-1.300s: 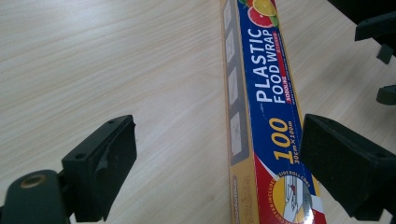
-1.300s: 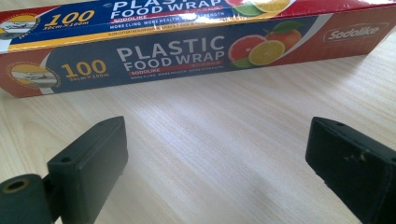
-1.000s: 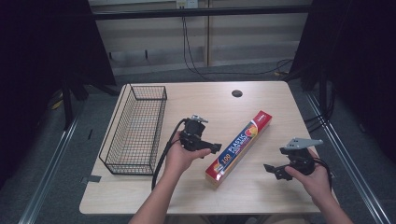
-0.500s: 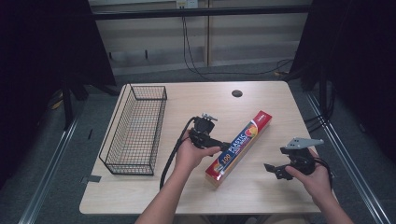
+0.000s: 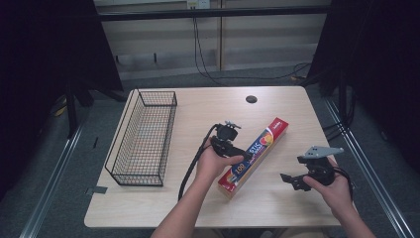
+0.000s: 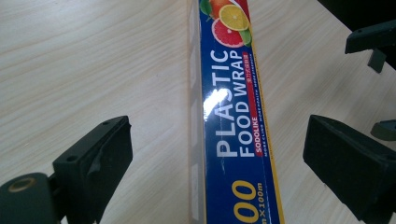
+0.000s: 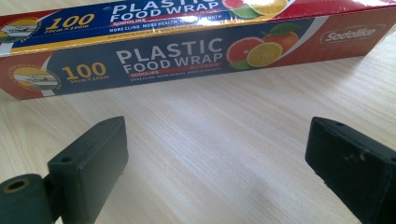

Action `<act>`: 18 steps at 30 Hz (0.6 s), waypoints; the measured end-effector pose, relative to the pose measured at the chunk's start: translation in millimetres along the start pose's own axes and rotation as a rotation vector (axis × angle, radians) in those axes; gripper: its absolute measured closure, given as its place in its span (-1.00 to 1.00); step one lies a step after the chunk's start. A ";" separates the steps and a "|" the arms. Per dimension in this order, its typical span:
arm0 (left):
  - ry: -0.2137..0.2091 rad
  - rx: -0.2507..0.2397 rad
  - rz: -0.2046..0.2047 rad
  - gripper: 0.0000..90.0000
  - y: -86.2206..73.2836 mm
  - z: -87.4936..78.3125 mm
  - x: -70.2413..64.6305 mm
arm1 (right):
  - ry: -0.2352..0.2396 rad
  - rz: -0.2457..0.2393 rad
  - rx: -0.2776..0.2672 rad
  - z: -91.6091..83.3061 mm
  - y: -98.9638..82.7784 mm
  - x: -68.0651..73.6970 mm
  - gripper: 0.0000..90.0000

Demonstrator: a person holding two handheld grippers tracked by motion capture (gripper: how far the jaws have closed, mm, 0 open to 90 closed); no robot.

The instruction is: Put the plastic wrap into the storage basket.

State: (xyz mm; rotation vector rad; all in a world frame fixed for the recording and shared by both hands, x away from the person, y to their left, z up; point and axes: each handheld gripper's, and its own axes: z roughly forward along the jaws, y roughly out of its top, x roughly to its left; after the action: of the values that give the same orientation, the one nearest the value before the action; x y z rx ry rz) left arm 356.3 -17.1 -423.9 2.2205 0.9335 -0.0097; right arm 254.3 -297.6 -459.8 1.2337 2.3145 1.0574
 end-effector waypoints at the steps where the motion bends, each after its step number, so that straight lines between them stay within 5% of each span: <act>1: 0.002 0.008 0.006 -0.82 1.2 1.5 -0.7 | -0.002 0.005 -0.002 0.0 0.1 0.3 -0.88; 18: 0.004 0.034 0.015 -0.79 13.3 25.9 -10.4 | 0.006 0.001 0.000 0.4 0.1 0.0 -0.88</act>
State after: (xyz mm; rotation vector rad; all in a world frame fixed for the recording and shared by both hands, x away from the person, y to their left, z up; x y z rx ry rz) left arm 363.5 -46.0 -432.2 2.2597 0.9254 -0.0150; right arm 254.6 -297.4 -460.0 1.2331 2.3182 1.0626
